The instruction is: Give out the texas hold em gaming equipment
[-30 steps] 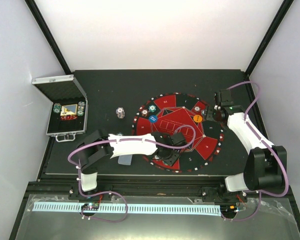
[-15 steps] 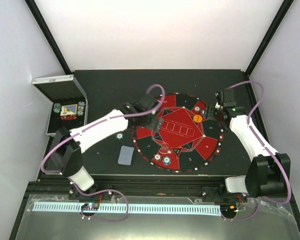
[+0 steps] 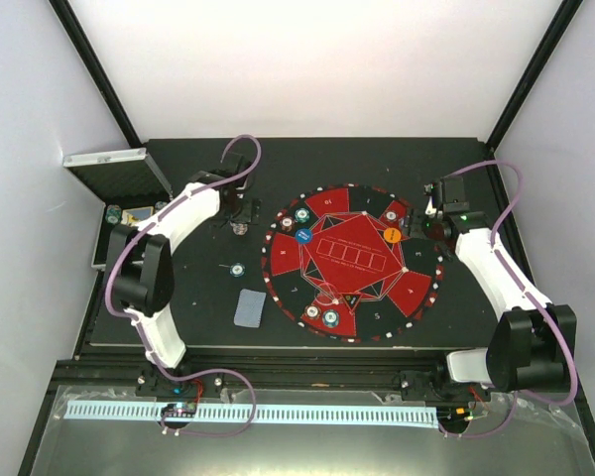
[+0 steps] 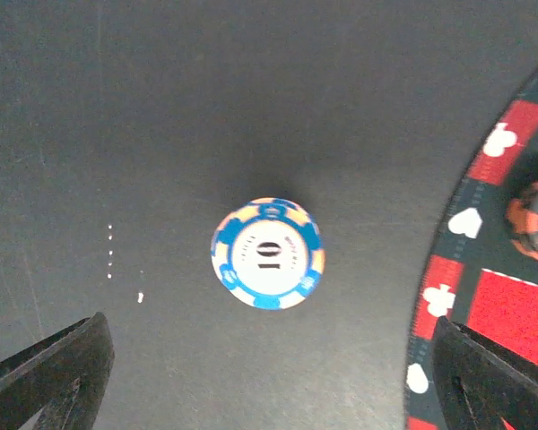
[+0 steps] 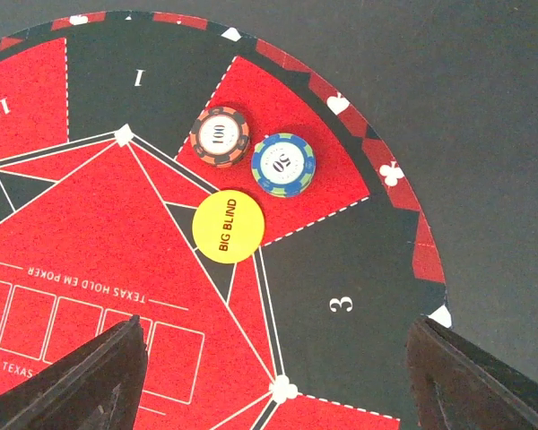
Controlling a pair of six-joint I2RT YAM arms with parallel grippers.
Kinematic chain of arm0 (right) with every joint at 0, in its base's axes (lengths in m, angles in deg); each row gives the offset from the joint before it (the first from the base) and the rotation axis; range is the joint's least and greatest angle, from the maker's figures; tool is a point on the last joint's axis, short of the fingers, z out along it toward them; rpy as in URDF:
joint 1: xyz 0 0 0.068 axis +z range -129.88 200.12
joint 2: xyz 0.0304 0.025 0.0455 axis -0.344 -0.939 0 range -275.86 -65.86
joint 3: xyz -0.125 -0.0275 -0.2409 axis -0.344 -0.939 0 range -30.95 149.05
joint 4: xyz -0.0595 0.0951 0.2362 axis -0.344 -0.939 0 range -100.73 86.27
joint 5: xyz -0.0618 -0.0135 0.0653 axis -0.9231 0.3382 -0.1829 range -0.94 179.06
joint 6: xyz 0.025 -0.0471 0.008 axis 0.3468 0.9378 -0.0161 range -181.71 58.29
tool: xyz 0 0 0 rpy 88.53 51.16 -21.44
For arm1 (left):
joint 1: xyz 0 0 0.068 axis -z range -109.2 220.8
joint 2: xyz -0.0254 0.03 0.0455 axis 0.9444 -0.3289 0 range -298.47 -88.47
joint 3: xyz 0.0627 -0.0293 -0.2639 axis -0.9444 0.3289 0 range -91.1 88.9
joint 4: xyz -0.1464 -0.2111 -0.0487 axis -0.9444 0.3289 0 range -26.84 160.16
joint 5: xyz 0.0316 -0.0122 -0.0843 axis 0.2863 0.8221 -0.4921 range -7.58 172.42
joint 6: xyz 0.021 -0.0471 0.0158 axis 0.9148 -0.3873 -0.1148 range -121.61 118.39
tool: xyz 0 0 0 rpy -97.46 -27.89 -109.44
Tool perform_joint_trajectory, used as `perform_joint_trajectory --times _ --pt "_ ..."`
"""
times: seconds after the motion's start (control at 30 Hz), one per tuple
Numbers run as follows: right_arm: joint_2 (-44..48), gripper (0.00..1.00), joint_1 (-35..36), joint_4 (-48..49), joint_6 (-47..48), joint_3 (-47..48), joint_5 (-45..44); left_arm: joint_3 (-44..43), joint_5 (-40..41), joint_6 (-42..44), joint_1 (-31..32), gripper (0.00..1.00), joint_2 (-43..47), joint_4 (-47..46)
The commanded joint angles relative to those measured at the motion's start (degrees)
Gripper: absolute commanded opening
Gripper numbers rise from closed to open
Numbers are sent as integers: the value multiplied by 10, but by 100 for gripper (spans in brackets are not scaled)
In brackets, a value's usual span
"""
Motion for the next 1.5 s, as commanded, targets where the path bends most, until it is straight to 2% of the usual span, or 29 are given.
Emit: perform_joint_trajectory --times 0.0,0.43,0.77,1.27,1.47 --pt "-7 80 -2 0 8 9 5 -29 -10 16 -26 97 -27 3" --pt "-25 80 -2 -5 10 17 2 -46 -64 22 -42 87 -81 -13" --pt "-34 80 -2 -6 11 19 1 -51 -63 21 -44 79 -97 -12" --pt "-33 80 -2 -7 12 18 0 -55 -62 21 -45 59 -110 -11" --pt "-34 80 -2 -7 13 16 0 -57 -60 22 -46 55 -117 -11"
